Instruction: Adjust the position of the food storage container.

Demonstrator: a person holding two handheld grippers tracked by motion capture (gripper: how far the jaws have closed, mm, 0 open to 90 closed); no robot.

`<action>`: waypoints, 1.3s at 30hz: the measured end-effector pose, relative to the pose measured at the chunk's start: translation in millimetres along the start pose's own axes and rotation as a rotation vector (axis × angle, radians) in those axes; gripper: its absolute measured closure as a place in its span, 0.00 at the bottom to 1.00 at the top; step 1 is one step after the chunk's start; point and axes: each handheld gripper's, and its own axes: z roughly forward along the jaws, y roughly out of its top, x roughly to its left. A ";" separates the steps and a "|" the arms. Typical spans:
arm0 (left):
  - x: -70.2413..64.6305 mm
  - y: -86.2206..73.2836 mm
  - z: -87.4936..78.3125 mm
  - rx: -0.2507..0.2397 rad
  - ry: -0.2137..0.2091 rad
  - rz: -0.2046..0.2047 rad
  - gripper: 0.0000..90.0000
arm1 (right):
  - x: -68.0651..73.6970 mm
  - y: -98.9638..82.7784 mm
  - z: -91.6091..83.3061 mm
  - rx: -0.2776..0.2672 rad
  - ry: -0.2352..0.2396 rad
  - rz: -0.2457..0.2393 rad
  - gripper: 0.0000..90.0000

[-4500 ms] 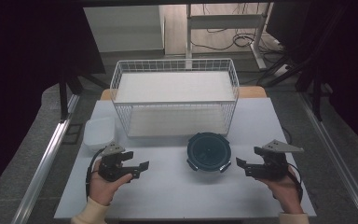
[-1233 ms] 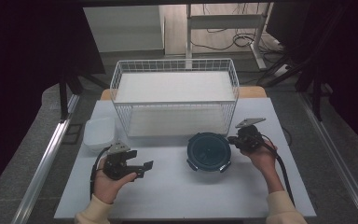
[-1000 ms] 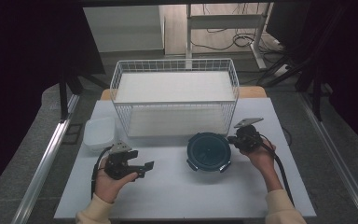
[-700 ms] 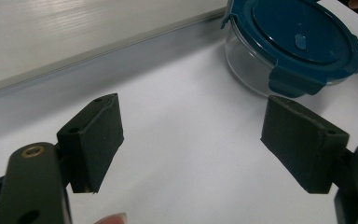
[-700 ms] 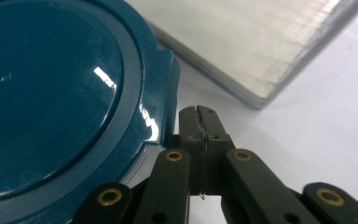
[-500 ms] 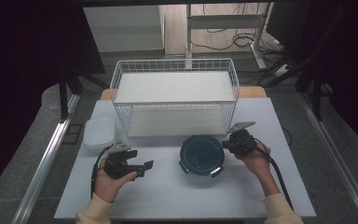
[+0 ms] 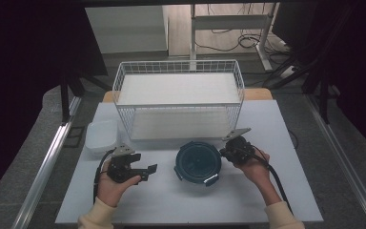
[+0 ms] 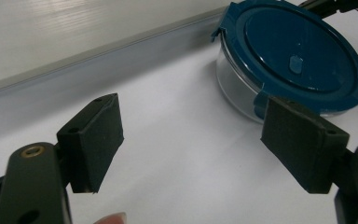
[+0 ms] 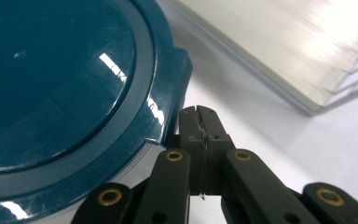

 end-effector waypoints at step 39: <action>5.3 0.8 -5.2 -0.012 -0.012 -0.023 0.23 | 48.5 5.4 -25.2 -0.065 0.172 -0.063 0.99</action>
